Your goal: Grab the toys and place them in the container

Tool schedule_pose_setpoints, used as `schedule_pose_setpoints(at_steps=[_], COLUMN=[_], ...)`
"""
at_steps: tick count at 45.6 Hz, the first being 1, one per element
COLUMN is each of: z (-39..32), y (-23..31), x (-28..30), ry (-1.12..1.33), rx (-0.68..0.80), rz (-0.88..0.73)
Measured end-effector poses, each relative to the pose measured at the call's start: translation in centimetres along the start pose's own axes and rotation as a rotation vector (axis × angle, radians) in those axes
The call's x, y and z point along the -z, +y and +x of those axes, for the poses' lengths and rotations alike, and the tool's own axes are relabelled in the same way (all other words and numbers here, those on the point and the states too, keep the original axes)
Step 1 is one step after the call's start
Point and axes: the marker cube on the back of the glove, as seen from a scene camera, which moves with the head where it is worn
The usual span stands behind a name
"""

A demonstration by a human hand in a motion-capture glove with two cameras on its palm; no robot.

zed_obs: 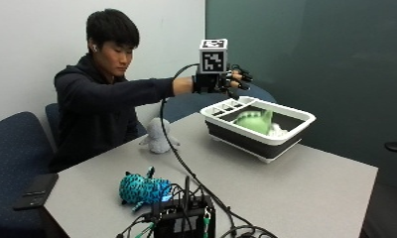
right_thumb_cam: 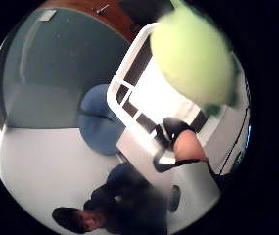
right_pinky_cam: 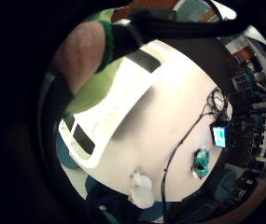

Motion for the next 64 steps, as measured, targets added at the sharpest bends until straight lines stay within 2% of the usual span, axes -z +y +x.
schedule_pose_setpoints(at_steps=[5, 10, 14, 22, 25, 31, 37, 49, 56, 64], z=[4.5, 4.1, 6.8, 10.1, 9.4, 8.2, 7.8, 7.9, 6.3, 1.5], y=[2.6, 10.0, 14.2, 20.1, 22.3, 23.9, 23.4, 22.3, 21.1, 17.7], x=[2.6, 1.4, 1.5, -3.3, -7.0, -12.3, -12.6, -12.7, -9.6, -1.8], ry=[-0.047, 0.031, 0.041, 0.015, 0.062, 0.198, 0.225, 0.173, 0.126, 0.025], rx=[-0.042, 0.199, 0.347, 0.342, 0.308, 0.304, 0.343, 0.341, 0.333, 0.403], rz=[-0.039, -0.197, -0.323, -0.502, -0.533, -0.471, -0.364, -0.300, -0.207, 0.015])
